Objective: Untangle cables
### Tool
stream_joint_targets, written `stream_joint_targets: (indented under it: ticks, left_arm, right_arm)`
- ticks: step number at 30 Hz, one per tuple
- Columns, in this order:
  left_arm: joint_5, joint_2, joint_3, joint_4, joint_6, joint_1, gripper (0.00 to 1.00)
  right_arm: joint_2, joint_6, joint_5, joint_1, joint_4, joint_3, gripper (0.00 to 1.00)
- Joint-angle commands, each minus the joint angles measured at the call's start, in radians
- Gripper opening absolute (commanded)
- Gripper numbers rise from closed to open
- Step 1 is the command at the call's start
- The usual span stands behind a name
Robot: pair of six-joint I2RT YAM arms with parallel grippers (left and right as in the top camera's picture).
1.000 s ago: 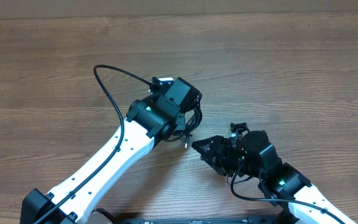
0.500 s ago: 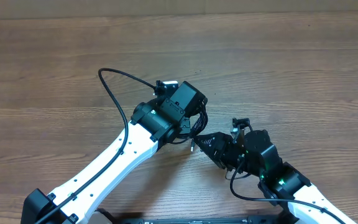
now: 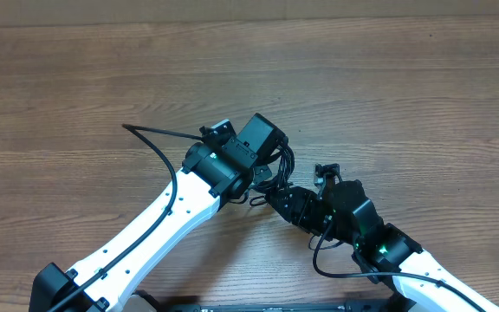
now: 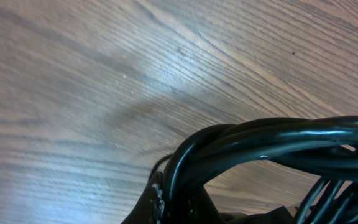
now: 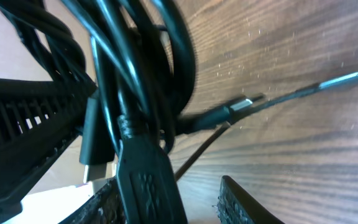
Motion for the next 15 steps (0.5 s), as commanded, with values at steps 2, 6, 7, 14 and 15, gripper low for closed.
stream_joint_targets:
  ticks: [2,6,7,14,15]
  left_arm:
    - [0.082,0.003,0.003,-0.002,-0.088,-0.003,0.04]
    - [0.122,0.003,0.003,-0.002,-0.088,-0.003,0.04]
    - [0.129,0.003,0.003,-0.002,-0.087,-0.003,0.04]
    - [0.033,0.003,0.003,-0.006,-0.082,0.002,0.04]
    - [0.015,0.003,0.003,-0.007,-0.077,0.002,0.04]
  right_arm:
    - [0.001,-0.177,0.081,0.005,0.014,0.019,0.44]
    - [0.001,-0.380,0.086,0.006,0.032,0.019,0.36]
    - [0.001,-0.407,0.084,0.006,0.032,0.019,0.31]
    - [0.001,-0.441,-0.022,0.006,0.028,0.019,0.19]
    - [0.001,-0.438,-0.040,0.006,0.024,0.019,0.14]
